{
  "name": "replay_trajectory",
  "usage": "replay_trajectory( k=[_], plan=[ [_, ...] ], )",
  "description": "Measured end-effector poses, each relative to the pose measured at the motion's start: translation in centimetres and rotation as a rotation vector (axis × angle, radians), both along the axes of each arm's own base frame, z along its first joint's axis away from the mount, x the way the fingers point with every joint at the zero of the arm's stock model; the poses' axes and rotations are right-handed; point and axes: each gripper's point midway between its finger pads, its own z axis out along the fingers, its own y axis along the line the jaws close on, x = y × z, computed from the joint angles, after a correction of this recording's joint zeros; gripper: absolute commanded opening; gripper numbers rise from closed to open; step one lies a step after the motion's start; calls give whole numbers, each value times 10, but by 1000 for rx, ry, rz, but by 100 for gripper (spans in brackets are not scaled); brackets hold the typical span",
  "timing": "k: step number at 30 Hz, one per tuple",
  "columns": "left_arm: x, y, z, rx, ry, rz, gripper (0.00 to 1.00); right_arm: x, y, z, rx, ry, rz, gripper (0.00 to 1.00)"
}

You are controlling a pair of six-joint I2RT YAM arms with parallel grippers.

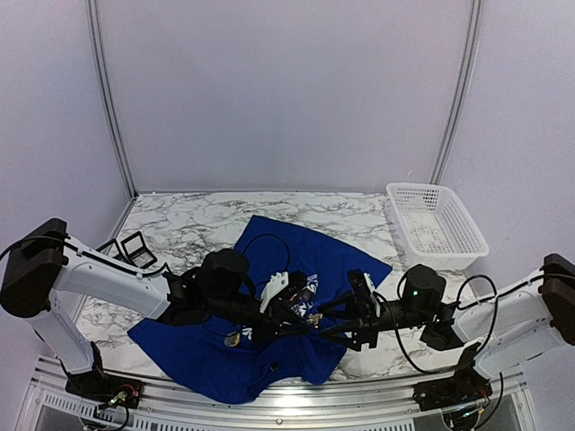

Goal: Pin the brooch onto the clothing
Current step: Pin the brooch onto the flattened clothing.

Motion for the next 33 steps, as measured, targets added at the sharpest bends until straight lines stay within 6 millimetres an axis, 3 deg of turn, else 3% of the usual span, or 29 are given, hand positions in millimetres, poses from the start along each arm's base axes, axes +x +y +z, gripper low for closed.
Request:
replay_trajectory(
  k=[4,8,16,17,18,33],
  plan=[
    [0,0,0,0,4,1,0,1,0,-12,-44,-63,-16,72],
    [-1,0,0,0,8,-1,0,4,-1,-21,-81,-121,-30,71],
    [-2,0,1,-1,14,-6,0,3,5,-29,-128,-193,-35,63],
    [-2,0,1,-1,14,-6,0,7,8,-27,-127,-195,-41,55],
    [-2,0,1,-1,14,-6,0,7,8,-27,-127,-195,-41,54],
    [-1,1,2,-5,11,-2,0,9,14,-26,-89,-86,-21,34]
  ],
)
